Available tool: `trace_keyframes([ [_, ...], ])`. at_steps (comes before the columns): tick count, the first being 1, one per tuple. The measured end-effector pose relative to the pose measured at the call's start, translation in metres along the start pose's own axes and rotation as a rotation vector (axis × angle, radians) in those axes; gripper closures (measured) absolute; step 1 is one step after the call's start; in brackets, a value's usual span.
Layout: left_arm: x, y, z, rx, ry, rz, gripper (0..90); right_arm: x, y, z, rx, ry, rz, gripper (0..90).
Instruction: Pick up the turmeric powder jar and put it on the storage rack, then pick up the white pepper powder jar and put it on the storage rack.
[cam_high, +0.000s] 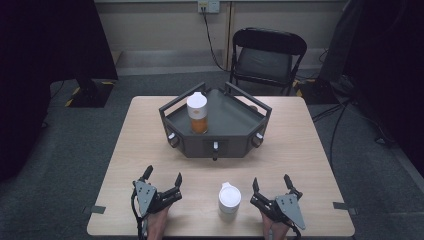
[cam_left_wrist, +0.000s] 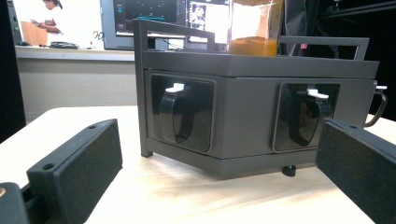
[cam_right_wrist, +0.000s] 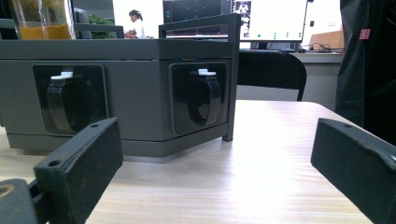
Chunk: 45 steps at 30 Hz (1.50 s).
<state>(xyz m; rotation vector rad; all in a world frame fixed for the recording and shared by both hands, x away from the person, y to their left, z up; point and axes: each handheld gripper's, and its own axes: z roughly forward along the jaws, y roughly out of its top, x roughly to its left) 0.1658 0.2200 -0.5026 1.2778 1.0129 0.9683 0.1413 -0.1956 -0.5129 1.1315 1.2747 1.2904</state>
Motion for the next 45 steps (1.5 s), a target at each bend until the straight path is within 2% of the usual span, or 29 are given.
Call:
trace_keyframes([
  [7, 0.000, -0.006, -0.001, 0.002, 0.027, -0.007, 0.0, 0.000, 0.000, 0.000, 0.000, -0.001, 0.000, 1.1],
  [12, 0.000, -0.010, -0.001, 0.018, 0.039, 0.011, 0.0, 0.000, 0.000, 0.000, 0.000, -0.001, 0.000, 1.1],
  [16, -0.001, -0.012, -0.001, 0.010, 0.041, 0.021, 0.1, 0.000, 0.000, 0.000, 0.000, -0.002, 0.000, 1.0],
  [19, -0.004, -0.013, -0.001, 0.005, 0.050, 0.043, 0.1, 0.000, 0.000, 0.000, 0.000, -0.002, 0.000, 1.1],
  [22, -0.006, -0.013, -0.001, 0.005, 0.062, 0.042, 0.2, 0.000, 0.000, 0.000, 0.000, -0.002, 0.000, 1.1],
  [45, -0.008, -0.013, -0.001, 0.005, 0.069, 0.045, 0.1, -0.001, 0.000, 0.000, 0.002, 0.005, 0.008, 1.0],
])
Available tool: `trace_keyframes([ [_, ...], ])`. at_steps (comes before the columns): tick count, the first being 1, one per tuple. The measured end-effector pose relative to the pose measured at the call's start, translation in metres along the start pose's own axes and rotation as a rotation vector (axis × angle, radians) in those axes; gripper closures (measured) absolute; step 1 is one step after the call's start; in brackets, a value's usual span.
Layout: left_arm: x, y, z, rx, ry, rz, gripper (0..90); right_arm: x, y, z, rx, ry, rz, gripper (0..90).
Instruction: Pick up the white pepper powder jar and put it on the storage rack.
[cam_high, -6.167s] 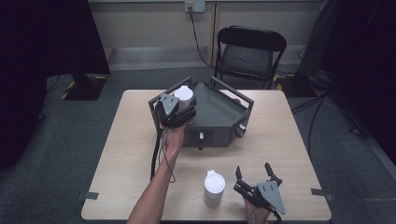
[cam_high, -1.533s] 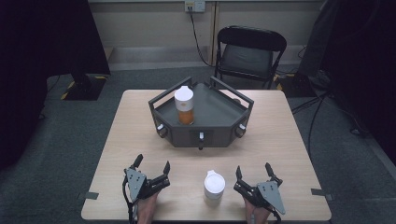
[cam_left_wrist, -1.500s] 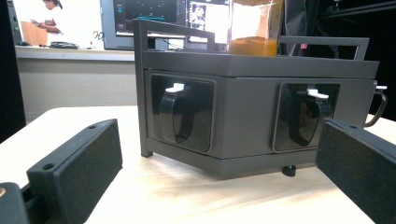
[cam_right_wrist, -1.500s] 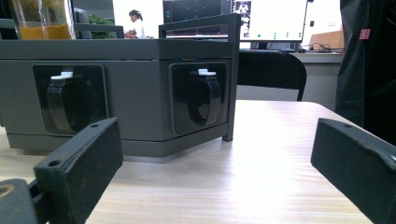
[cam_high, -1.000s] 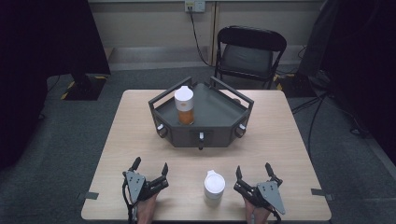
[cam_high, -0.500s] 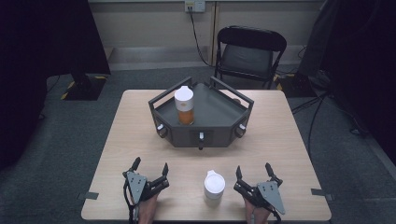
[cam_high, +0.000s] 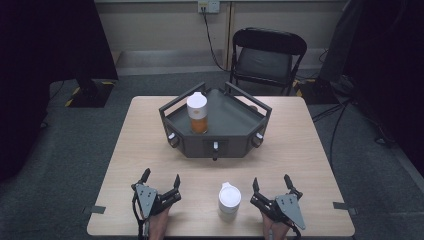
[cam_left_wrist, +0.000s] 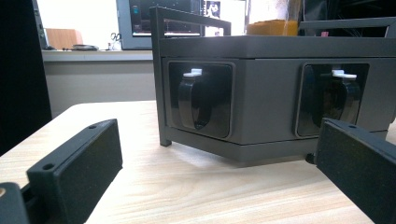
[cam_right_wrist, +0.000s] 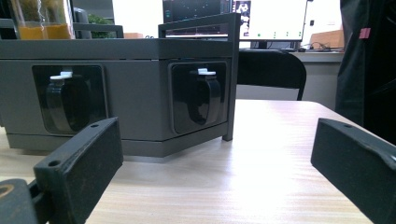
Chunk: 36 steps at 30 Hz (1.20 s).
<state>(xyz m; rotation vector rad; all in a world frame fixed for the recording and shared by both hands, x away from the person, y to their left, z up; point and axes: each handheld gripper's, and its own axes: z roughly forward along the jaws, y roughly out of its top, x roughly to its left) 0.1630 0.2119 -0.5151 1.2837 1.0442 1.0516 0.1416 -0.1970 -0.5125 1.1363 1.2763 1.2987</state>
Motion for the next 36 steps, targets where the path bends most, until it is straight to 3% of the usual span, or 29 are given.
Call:
trace_keyframes([
  [7, 0.000, 0.000, 0.000, 0.000, 0.001, 0.000, 0.1, -0.002, 0.006, -0.002, 0.002, 0.001, 0.026, 0.7],
  [11, 0.000, 0.000, 0.000, 0.000, 0.002, 0.000, 0.1, 0.000, 0.015, -0.008, -0.022, 0.008, 0.014, 0.0],
  [23, -0.001, 0.000, 0.000, 0.000, 0.004, 0.000, 0.2, 0.008, 0.048, -0.020, -0.061, 0.107, -0.002, 0.0],
  [27, -0.001, 0.000, 0.000, 0.000, 0.006, 0.000, 0.2, 0.013, 0.055, -0.024, -0.082, 0.150, 0.019, 0.3],
  [36, -0.001, 0.000, 0.000, 0.000, 0.008, 0.000, 0.2, 0.028, 0.065, -0.034, -0.105, 0.217, -0.004, 2.7],
])
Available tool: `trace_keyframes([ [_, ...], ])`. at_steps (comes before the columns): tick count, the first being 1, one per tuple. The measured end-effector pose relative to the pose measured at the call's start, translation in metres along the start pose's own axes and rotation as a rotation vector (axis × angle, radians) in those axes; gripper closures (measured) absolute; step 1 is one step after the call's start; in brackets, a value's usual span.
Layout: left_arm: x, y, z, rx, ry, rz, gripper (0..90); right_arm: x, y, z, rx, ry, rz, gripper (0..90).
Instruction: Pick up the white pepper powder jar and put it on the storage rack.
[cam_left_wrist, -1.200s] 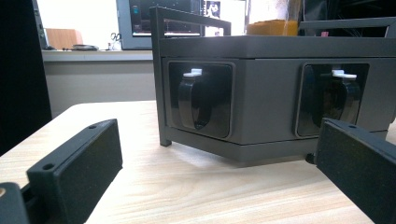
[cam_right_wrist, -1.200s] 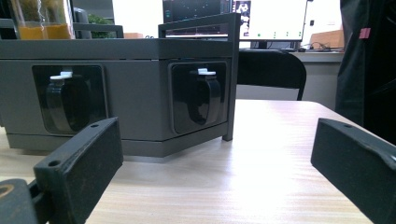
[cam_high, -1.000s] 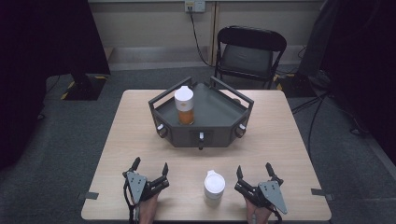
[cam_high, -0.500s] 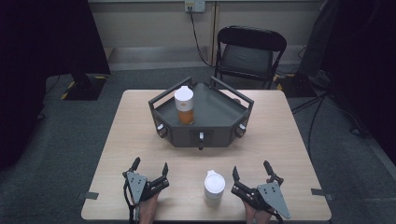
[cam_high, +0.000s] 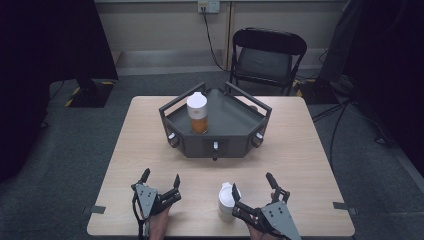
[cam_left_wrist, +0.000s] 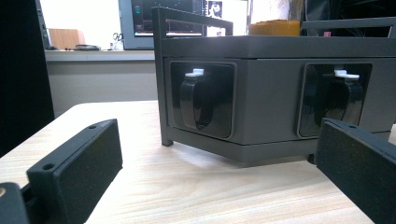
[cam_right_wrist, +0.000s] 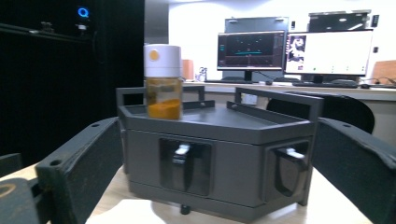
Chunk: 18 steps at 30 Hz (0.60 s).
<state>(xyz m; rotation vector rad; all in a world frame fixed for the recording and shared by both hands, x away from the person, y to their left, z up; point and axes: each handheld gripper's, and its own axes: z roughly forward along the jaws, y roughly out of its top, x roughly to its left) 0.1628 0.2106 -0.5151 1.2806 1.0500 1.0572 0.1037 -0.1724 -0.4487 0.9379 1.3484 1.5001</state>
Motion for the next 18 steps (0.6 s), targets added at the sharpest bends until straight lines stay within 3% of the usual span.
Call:
trace_keyframes([
  [11, 0.000, 0.000, 0.000, 0.000, 0.000, 0.000, 0.1, 0.007, -0.004, -0.002, 0.058, 0.101, -0.005, 8.3],
  [18, 0.000, 0.000, 0.000, 0.000, 0.000, 0.000, 0.1, 0.017, -0.011, -0.003, 0.098, 0.111, -0.022, 12.6],
])
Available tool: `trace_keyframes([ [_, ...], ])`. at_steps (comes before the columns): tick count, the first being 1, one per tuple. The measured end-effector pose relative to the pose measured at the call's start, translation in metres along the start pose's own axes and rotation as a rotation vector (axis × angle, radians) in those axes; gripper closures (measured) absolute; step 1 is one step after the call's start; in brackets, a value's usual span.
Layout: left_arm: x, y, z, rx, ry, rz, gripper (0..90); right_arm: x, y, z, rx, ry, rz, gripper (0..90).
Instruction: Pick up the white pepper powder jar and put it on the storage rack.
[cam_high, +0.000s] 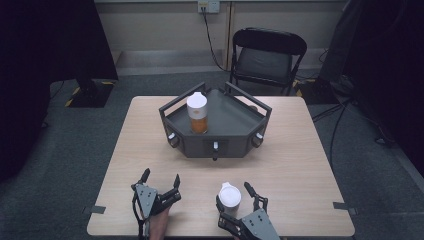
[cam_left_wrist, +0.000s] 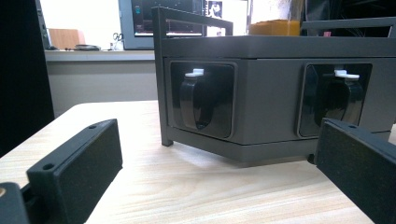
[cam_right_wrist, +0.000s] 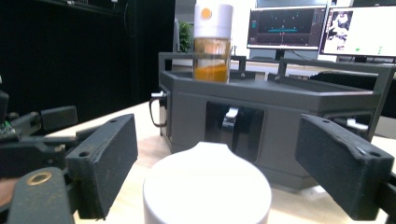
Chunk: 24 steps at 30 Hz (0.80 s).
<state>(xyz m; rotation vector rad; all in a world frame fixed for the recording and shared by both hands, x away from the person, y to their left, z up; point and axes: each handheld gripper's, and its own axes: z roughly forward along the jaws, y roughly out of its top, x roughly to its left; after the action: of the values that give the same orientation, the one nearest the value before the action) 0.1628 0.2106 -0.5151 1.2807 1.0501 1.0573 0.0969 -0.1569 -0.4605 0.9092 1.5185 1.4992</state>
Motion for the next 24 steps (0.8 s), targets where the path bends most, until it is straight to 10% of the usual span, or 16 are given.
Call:
trace_keyframes([
  [24, 0.000, 0.000, 0.000, 0.000, 0.000, 0.000, 0.1, -0.002, -0.018, 0.004, 0.089, 0.026, 0.029, 29.5],
])
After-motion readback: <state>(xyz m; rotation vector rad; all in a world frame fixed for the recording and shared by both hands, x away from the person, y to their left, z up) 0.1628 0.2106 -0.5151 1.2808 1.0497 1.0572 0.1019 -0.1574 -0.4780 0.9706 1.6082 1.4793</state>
